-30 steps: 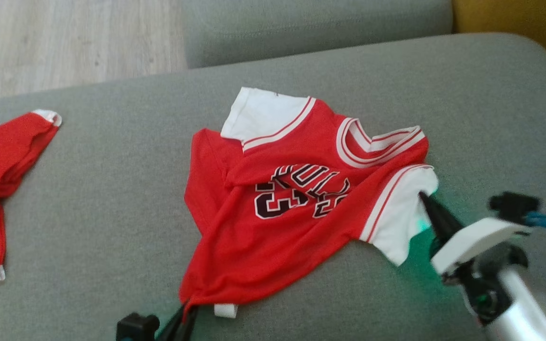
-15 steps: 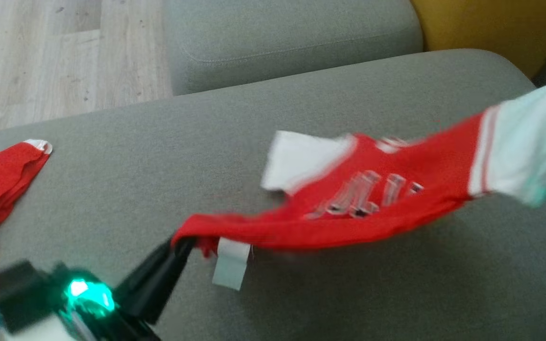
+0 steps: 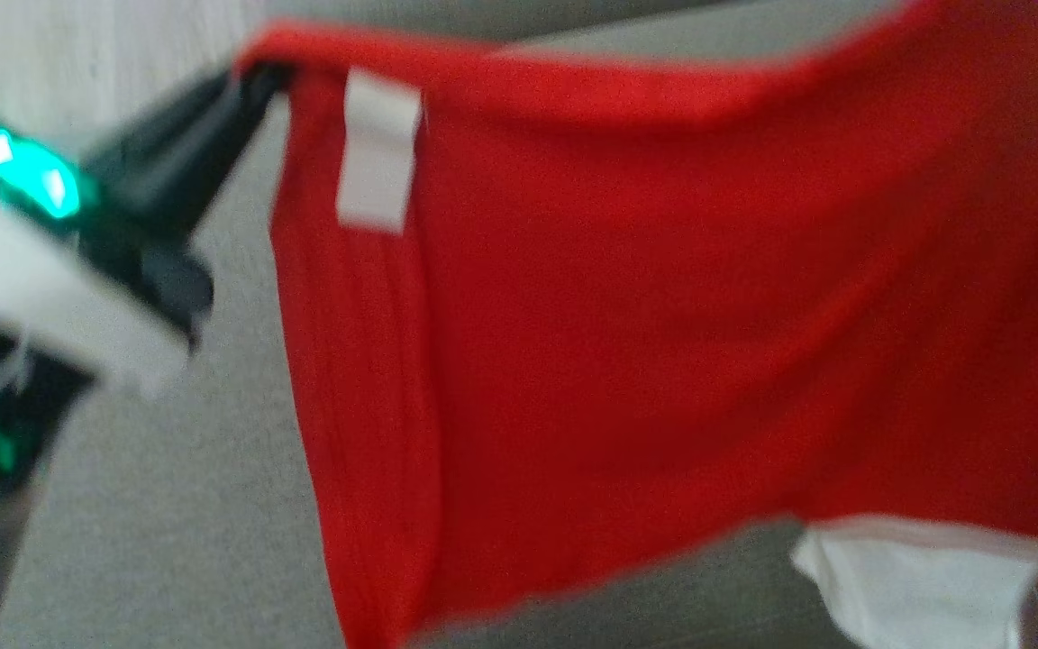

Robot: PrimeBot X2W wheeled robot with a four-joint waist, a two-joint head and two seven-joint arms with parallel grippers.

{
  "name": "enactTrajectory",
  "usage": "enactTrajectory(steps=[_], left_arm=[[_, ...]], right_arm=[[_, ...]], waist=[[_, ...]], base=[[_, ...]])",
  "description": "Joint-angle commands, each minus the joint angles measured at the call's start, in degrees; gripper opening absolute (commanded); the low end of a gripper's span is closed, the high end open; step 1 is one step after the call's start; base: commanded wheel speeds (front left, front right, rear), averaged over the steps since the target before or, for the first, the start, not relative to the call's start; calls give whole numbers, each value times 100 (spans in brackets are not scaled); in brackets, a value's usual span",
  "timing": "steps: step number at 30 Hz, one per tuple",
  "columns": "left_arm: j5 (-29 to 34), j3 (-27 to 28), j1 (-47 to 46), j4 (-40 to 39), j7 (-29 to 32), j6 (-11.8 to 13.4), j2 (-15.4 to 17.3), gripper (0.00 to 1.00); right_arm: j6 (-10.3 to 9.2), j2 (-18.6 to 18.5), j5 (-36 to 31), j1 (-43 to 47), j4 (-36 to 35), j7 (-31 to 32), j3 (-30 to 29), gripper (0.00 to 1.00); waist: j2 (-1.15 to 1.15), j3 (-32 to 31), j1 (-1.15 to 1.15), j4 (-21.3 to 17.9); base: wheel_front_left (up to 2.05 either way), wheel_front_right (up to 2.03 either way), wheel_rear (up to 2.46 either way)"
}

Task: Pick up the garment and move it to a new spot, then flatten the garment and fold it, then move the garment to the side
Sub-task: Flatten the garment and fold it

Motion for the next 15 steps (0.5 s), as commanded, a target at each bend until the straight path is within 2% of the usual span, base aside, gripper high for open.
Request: enactTrajectory(steps=[1, 4, 8, 12, 15], left_arm=[[174, 188, -619, 126, 80, 3, 211, 0], [707, -116, -1702, 1088, 141, -97, 116, 0], [1719, -388, -3192, 2480, -344, -214, -129, 0], [2570, -607, -4488, 3807, -1287, -325, -448, 0], [3040, -782, -5090, 4609, -2123, -396, -604, 0]], right_arm=[[44, 119, -232, -536, 23, 103, 69, 0], [44, 424, -824, -1448, 611, 142, 31, 0], [44, 599, -1466, -2798, 1529, -322, -38, 0], [44, 631, -1891, -3864, 2327, -1113, -19, 0], [44, 633, -1992, -4318, 2848, -1697, 13, 0]], waist=[[0, 665, -1, 16], [0, 1179, -1, 48], [0, 1751, -1, 72], [0, 2096, -1, 85], [0, 2223, -1, 85]], base=[[0, 0, 0], [0, 0, 0], [0, 0, 0], [0, 0, 0], [0, 0, 0]])
